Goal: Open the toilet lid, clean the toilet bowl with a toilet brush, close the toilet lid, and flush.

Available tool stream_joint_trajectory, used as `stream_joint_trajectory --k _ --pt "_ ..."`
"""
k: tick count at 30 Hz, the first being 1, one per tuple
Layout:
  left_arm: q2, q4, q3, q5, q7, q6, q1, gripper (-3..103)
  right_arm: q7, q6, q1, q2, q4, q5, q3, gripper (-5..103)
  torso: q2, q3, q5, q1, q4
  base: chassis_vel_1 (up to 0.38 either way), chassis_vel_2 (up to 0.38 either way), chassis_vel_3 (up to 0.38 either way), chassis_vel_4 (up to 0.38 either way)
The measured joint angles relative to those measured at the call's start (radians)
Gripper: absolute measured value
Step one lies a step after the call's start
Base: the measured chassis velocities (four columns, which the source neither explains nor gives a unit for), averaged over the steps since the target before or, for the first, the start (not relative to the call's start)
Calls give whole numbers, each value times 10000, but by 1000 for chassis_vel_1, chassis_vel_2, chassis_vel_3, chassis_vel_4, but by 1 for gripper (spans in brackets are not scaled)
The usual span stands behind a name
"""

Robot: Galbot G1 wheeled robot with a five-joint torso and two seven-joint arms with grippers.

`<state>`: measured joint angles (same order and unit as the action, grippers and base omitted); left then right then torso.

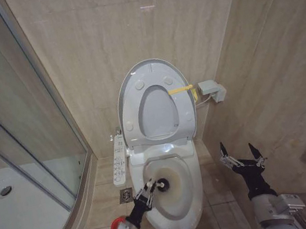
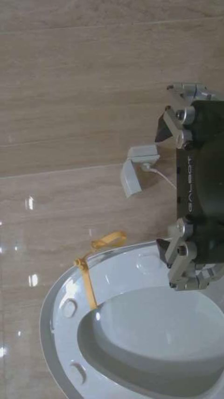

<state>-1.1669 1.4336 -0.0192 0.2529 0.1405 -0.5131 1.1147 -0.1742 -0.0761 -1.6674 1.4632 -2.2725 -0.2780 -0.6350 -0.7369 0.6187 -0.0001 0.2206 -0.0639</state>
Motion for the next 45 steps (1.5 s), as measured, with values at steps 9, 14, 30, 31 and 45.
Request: stream_joint_trajectory --k 9,14,30,31,45 --pt "-655 -41 -330 534 5 151 -1153 20 0 0 0 0 0 0 0 100 0 0 3 1 0 0 0 0 0" --pt "-894 -58 -608 631 -3 230 -1420 20 0 0 0 0 0 0 1 100 0 0 3 1 1 0 0 0 0" --pt "-1649 -1737 -2435 1023 8 360 -3712 20 0 0 0 0 0 0 0 100 1 0 4 1 -1 0 0 0 0" --pt "-1649 -1737 -2435 1023 8 360 -3712 20 0 0 0 0 0 0 0 100 1 0 4 1 -1 0 0 0 0" --pt "-1475 -3529 -2793 1174 633 -385 -3707 20 0 0 1 0 0 0 0 100 0 -3 -1 0 2 0 0 0 0"
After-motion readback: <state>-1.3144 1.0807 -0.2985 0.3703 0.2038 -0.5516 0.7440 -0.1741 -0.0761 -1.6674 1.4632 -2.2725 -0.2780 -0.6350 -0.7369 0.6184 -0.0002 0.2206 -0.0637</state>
